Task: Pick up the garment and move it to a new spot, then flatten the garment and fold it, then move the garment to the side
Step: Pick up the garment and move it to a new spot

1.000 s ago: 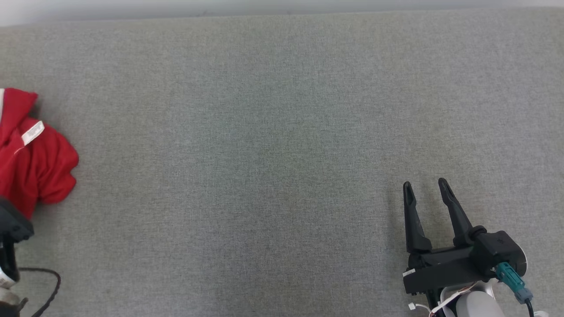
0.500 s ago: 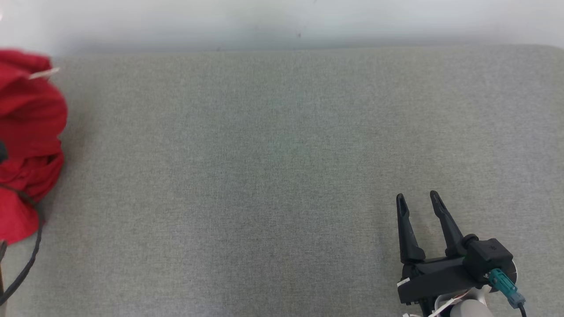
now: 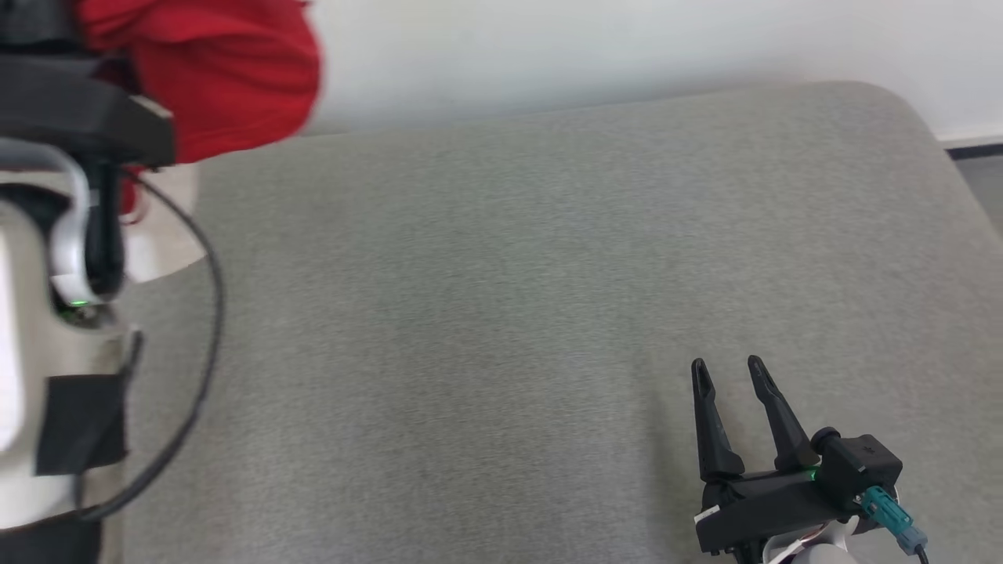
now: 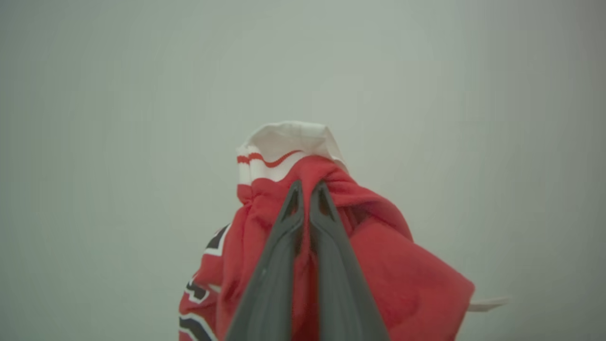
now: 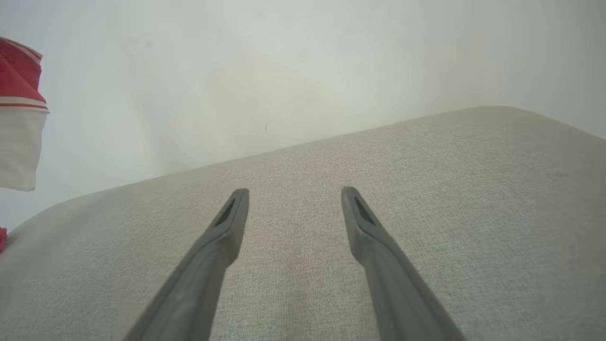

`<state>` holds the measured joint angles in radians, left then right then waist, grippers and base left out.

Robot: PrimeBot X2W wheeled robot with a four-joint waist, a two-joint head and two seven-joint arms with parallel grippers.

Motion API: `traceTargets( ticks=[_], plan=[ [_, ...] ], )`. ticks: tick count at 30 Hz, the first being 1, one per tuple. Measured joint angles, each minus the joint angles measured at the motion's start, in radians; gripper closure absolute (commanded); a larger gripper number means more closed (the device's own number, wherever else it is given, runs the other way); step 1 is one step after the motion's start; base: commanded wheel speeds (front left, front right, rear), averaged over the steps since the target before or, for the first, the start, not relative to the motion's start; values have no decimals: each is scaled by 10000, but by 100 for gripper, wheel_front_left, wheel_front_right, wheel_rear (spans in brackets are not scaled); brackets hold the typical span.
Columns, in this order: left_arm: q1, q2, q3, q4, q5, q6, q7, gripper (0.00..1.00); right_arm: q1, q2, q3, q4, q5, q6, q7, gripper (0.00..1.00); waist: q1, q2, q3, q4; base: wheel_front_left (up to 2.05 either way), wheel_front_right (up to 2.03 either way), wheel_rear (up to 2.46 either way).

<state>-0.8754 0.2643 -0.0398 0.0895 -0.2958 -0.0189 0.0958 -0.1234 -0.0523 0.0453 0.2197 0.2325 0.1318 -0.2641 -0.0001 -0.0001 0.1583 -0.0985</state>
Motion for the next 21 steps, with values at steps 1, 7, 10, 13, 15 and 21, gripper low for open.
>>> traceTargets(
  ticks=[1, 7, 10, 13, 15, 21],
  plan=[
    [-73, -148, -173, -67, -8, -27, 40, 100, -2, -2, 29, 8, 29, 0, 0, 0, 0, 0, -9, -136, 0, 0, 0],
    [-159, -1174, -1007, 282, -364, -173, 184, 100, -4, -2, 44, 59, 128, 0, 0, 0, 0, 0, -23, -994, 0, 0, 0],
    [117, -1590, -1304, 616, -522, -161, 25, 100, -1, 2, 58, 58, 146, 0, 0, 0, 0, 1, 0, -1408, 0, 0, 0],
    [664, -1793, -1647, 1085, -556, -84, -186, 100, -6, -4, 71, 36, 213, 0, 0, 0, 0, 0, 65, -1769, 0, 0, 0],
    [1016, -1831, -1843, 1519, -552, -73, -332, 100, -23, 0, 67, 36, 217, 0, 0, 0, 0, 0, 138, -1968, 0, 0, 0],
    [2132, -1981, -2566, 3223, -479, -102, -899, 100, -98, 0, 21, 38, 245, 0, 0, 0, 2, 1, 503, -2221, 0, 0, 0]
  ],
)
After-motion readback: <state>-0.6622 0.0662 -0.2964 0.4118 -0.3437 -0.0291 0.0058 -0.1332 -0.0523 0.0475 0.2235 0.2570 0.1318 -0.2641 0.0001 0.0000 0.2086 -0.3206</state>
